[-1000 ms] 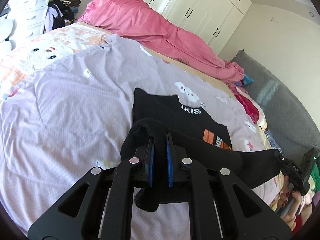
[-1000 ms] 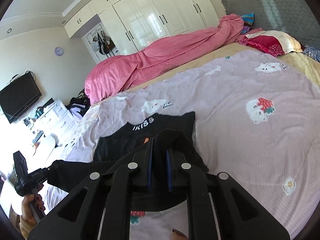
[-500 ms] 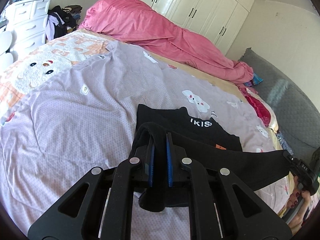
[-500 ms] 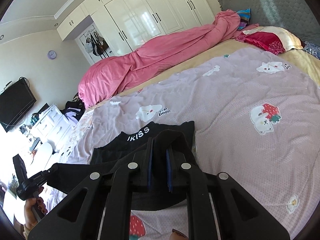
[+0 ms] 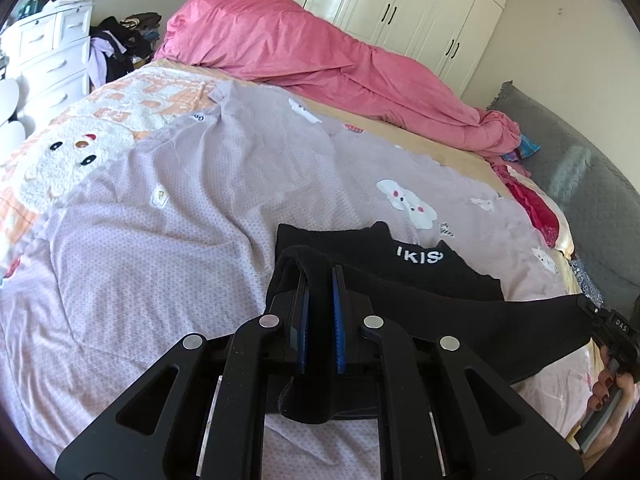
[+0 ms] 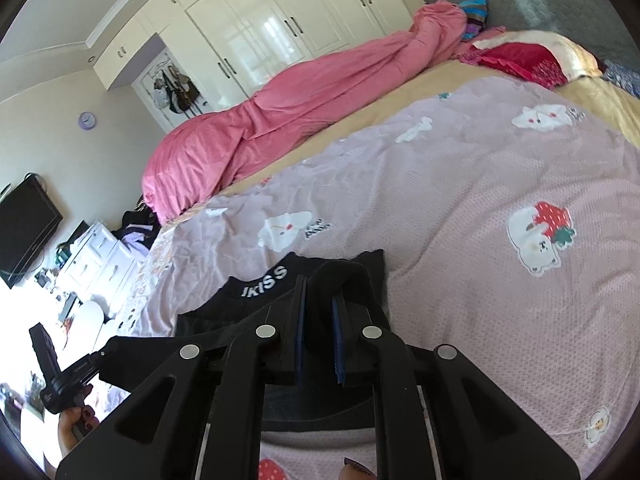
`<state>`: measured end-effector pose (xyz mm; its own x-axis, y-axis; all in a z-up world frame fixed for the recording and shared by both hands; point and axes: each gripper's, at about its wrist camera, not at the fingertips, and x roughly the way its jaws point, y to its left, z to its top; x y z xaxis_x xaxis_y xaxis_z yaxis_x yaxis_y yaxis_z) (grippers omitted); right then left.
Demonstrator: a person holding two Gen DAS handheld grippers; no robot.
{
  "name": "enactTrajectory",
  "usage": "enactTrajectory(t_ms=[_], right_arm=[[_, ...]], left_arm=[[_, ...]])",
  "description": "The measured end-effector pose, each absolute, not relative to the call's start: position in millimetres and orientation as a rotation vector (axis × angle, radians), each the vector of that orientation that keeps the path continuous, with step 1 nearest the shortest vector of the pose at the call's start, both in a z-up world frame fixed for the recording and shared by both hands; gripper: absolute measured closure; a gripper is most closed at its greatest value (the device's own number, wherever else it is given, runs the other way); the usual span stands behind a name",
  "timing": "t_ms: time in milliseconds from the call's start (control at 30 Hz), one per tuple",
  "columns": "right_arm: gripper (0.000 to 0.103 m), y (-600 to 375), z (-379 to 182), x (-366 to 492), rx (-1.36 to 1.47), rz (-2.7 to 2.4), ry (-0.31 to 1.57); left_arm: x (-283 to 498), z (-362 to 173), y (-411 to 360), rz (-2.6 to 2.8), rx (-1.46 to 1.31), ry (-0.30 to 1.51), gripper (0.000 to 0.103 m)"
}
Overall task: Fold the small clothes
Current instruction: 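Lay the hem down on the romper and open both grippers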
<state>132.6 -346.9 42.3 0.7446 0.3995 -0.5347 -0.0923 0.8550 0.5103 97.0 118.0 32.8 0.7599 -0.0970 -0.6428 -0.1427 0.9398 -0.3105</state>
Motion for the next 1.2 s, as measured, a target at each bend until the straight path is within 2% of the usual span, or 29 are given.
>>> enactTrajectory(t_ms=[333, 500, 567, 633, 667, 733, 867, 1000, 1067, 1200], right_arm=[[0.093, -344, 12, 149, 0.464, 0.244, 0.713], [0.090, -337, 4, 154, 0.437, 0.234, 0.732], [0.079, -336, 2, 153, 0.424, 0.218, 0.732], [0.047, -337, 3, 152, 0.421, 0.197, 0.721], [0.043, -338, 3, 151, 0.425, 0.185, 0.717], [0.041, -341, 3, 149, 0.434, 0.173, 0.711], [0.041, -342, 6, 141, 0.424, 0.180, 0.704], [0.025, -337, 15, 131, 0.386, 0.191, 0.679], [0.023, -334, 20, 128, 0.372, 0.196, 0.665], [0.019, -326, 29, 119, 0.330, 0.225, 0.643]], left_arm=[[114, 1, 132, 0.025, -0.391, 0.752, 0.099], [117, -2, 134, 0.050, -0.386, 0.752, 0.095], [116, -2, 136, 0.066, -0.379, 0.746, 0.092], [114, -1, 139, 0.072, -0.390, 0.742, 0.086], [113, -1, 140, 0.073, -0.393, 0.740, 0.086], [110, 2, 140, 0.074, -0.385, 0.732, 0.083], [96, 12, 136, 0.078, -0.355, 0.691, 0.067], [86, 25, 126, 0.071, -0.303, 0.646, 0.059], [81, 30, 121, 0.066, -0.274, 0.631, 0.047], [74, 36, 108, 0.065, -0.221, 0.609, 0.038]])
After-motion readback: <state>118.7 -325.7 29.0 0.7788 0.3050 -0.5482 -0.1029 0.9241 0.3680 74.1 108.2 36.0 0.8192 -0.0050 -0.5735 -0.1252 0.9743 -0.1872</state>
